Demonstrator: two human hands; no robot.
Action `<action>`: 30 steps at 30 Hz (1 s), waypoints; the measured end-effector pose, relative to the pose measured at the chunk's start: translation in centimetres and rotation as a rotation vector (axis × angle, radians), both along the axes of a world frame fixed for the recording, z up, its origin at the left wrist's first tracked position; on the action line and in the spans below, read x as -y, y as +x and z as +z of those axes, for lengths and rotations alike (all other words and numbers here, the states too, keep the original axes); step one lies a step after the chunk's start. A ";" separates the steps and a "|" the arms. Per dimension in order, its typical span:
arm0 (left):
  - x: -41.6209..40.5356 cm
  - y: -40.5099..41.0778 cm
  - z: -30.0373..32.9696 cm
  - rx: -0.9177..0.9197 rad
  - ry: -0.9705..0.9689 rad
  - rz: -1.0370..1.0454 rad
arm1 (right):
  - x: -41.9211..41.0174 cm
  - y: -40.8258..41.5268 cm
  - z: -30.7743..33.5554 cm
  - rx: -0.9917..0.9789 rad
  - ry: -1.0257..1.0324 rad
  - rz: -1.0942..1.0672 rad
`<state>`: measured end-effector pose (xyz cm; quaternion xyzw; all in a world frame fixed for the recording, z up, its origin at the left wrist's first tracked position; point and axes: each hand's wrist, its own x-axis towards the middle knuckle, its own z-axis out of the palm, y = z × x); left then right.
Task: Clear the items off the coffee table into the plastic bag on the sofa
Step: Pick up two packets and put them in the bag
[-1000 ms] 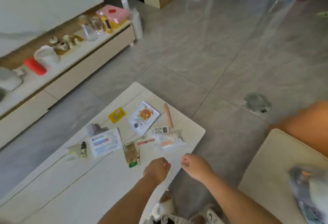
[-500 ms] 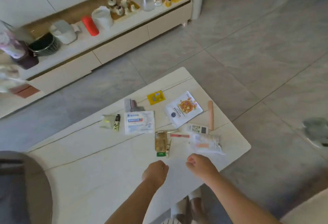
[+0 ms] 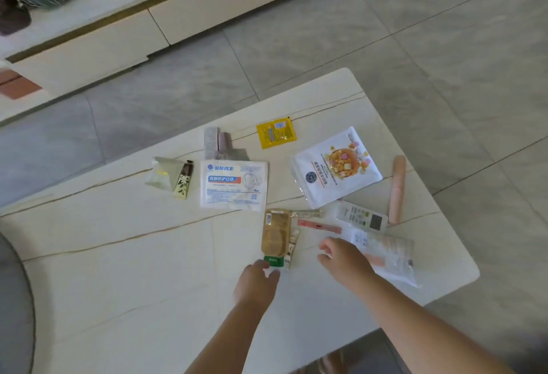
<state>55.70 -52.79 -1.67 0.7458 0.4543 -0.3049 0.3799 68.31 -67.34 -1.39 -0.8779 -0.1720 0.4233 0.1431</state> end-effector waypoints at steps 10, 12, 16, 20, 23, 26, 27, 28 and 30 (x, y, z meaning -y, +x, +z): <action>-0.7 4.9 -9.5 -0.034 0.167 0.077 | -1.3 2.8 -10.3 0.294 -0.039 0.156; -0.9 5.4 -11.0 -0.018 0.219 0.068 | -1.7 3.0 -11.5 0.344 -0.032 0.177; -1.2 6.4 -12.7 0.012 0.299 0.063 | -2.3 3.1 -13.4 0.431 -0.057 0.214; -1.1 6.5 -13.5 -0.024 0.319 0.053 | -2.3 2.7 -14.9 0.493 -0.079 0.225; -1.4 6.3 -13.9 -0.043 0.270 0.114 | -2.3 2.7 -15.1 0.515 -0.034 0.257; -1.6 6.3 -13.7 -0.035 0.172 0.188 | -2.4 3.1 -14.7 0.464 0.004 0.256; -1.7 6.1 -13.5 -0.031 0.135 0.229 | -2.4 3.2 -14.5 0.446 0.022 0.243; -1.8 5.8 -13.3 -0.025 0.099 0.281 | -2.5 3.3 -14.4 0.439 0.050 0.227; -2.1 5.1 -12.8 -0.009 0.047 0.383 | -2.9 3.5 -13.9 0.429 0.108 0.201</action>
